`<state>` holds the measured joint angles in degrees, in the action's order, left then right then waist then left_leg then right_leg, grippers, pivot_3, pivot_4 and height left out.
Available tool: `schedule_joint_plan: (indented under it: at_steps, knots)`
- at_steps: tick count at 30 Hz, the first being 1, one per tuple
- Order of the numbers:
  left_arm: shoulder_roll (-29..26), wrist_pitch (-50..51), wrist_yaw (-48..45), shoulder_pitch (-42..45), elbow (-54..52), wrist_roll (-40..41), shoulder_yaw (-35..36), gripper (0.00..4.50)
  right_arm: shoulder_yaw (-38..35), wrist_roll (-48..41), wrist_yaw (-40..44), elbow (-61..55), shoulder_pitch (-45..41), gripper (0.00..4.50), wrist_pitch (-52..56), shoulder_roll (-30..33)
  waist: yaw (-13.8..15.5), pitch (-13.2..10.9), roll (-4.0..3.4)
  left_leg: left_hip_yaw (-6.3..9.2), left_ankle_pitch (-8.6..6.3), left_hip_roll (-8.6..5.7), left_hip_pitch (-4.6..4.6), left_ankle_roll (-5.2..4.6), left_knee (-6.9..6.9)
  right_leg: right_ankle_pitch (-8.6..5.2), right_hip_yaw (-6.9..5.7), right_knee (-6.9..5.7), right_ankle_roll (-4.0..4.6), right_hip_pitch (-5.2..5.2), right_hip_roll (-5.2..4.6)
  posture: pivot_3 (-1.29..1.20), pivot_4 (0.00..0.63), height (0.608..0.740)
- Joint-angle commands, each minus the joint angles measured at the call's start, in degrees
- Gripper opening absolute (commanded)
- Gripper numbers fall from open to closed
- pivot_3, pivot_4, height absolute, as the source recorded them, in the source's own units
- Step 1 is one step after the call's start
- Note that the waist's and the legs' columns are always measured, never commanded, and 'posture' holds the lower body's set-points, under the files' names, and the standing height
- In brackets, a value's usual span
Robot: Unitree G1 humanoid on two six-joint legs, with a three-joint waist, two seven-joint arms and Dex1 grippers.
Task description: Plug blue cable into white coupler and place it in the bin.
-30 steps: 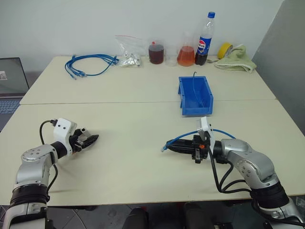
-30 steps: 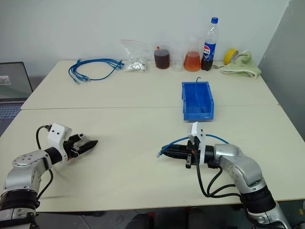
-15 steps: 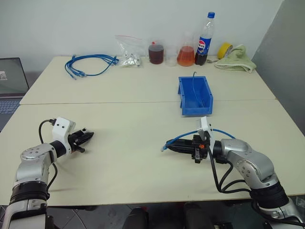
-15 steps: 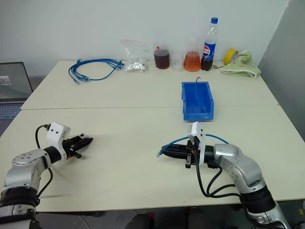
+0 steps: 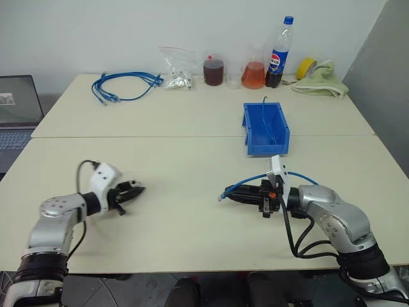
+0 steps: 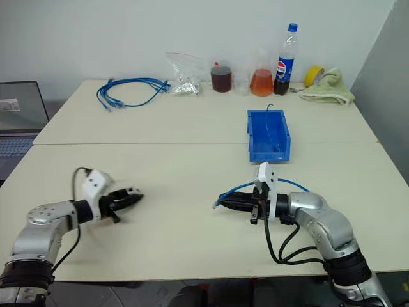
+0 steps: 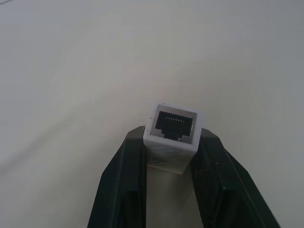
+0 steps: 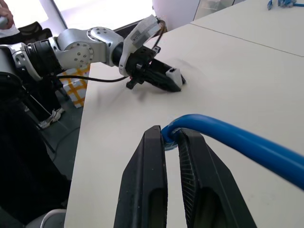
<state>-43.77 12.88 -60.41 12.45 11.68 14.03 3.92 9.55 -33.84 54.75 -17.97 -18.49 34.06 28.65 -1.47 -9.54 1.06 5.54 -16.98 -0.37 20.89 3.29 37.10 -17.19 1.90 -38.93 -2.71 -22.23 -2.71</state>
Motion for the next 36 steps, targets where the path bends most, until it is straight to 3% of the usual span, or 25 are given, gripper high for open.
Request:
schedule_joint_plan:
  at_steps: [1,7,18,36]
  knots:
    - [-1.4,3.3,-4.6,1.1,-8.6,1.0,-4.2,0.93,-1.8,-0.4,0.3,-3.7,1.3,0.09,-1.3,1.3,-0.1,0.0,0.00,-0.01,0.00,-0.02,0.00,0.00,0.00,0.00,0.01,0.00,0.00,0.01,0.00,0.00,0.150,0.740]
    - [-0.1,6.8,-8.1,2.3,-14.5,2.1,-9.2,0.93,-1.6,0.3,-0.5,-6.1,2.9,0.09,-1.5,2.3,-0.7,0.0,-0.01,-0.04,-0.01,0.04,-0.03,-0.01,-0.04,0.00,0.03,0.00,0.00,-0.03,0.28,0.00,0.150,0.740]
    - [1.2,8.3,-7.3,5.1,-14.9,-3.0,-17.3,0.93,0.7,3.3,-0.3,-6.8,2.1,0.09,-3.4,2.4,-0.4,0.0,0.00,-0.03,-0.01,0.06,-0.05,-0.01,0.00,-0.01,0.05,-0.01,0.01,0.00,0.35,0.00,0.150,0.740]
    - [0.3,14.1,-7.6,6.7,-18.8,-4.9,-21.1,0.93,14.8,16.0,1.6,8.7,-12.4,0.09,-8.8,-6.8,-0.4,0.0,-0.01,-0.01,0.00,0.05,-0.07,-0.01,0.04,0.00,0.05,-0.03,0.01,0.00,0.35,0.00,0.150,0.740]
